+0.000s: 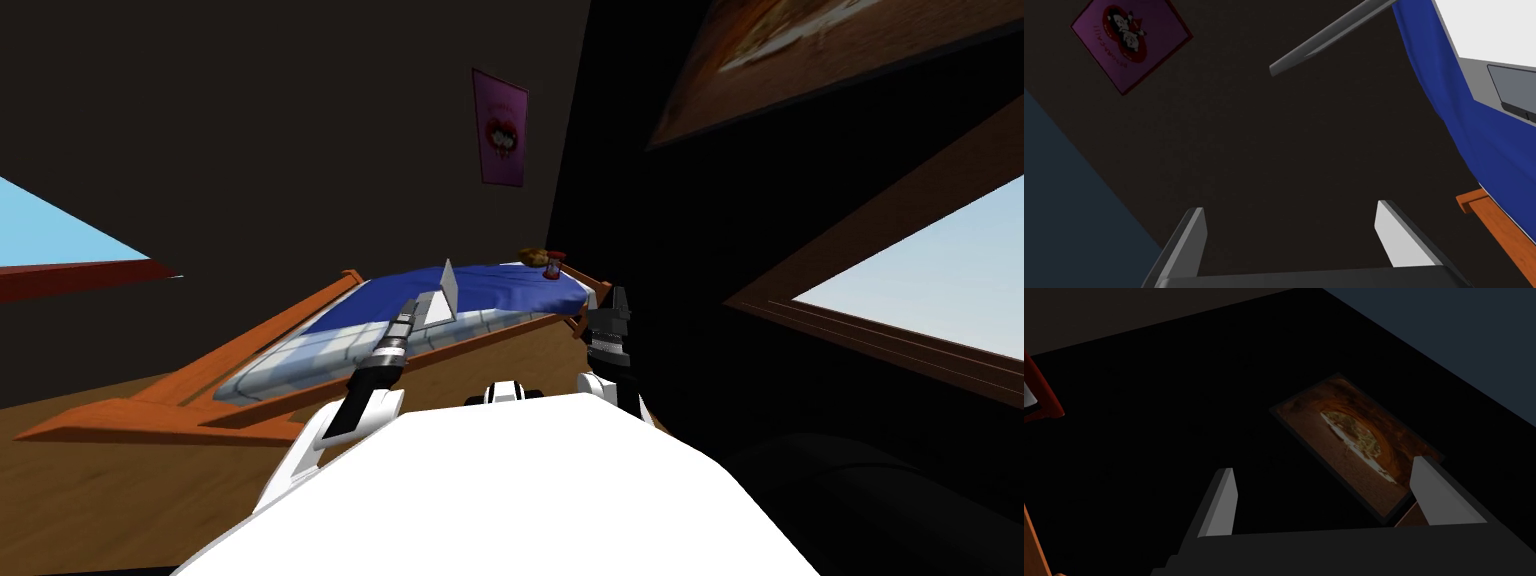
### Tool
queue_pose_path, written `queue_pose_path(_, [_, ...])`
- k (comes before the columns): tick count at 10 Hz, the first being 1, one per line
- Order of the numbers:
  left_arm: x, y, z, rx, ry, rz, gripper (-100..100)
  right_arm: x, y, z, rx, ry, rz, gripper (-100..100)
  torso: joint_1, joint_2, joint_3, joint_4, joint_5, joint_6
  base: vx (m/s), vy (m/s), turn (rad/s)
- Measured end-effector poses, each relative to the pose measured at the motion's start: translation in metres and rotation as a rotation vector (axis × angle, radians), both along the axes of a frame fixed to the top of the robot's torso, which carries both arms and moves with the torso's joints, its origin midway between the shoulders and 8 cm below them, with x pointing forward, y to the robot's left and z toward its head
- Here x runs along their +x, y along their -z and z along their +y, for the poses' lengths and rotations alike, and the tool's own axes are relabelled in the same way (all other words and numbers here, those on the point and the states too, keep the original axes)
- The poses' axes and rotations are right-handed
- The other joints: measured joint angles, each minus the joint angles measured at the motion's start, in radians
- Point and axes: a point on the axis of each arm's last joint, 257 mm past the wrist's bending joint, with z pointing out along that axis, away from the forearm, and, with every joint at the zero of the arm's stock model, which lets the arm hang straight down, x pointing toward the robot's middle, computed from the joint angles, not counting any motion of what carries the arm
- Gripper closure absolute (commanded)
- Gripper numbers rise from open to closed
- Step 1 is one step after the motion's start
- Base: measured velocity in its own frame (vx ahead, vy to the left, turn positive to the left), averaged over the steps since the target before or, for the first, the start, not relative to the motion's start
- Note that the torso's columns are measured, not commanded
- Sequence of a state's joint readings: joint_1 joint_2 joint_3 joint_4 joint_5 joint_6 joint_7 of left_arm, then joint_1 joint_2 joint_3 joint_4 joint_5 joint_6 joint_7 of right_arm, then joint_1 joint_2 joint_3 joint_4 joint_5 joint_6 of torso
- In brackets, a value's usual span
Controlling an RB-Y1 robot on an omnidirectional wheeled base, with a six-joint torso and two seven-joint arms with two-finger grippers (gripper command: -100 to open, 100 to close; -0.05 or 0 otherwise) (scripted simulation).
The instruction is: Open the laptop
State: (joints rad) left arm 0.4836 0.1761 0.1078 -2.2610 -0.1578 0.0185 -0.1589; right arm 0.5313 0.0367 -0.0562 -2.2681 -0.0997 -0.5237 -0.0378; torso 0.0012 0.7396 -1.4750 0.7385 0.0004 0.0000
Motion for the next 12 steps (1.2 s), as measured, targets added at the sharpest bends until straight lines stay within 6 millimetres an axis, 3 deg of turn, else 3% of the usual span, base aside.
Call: queue_pose_path(12, [-0.009, 0.018, 0.061, 0.046, -0.211, 0.144, -100, 0.000, 0.000, 0.000, 0.000, 0.000, 0.000, 0, -0.001, -0.001, -0.001, 0.000, 0.000, 0.000, 0.109, -0.063, -0.036])
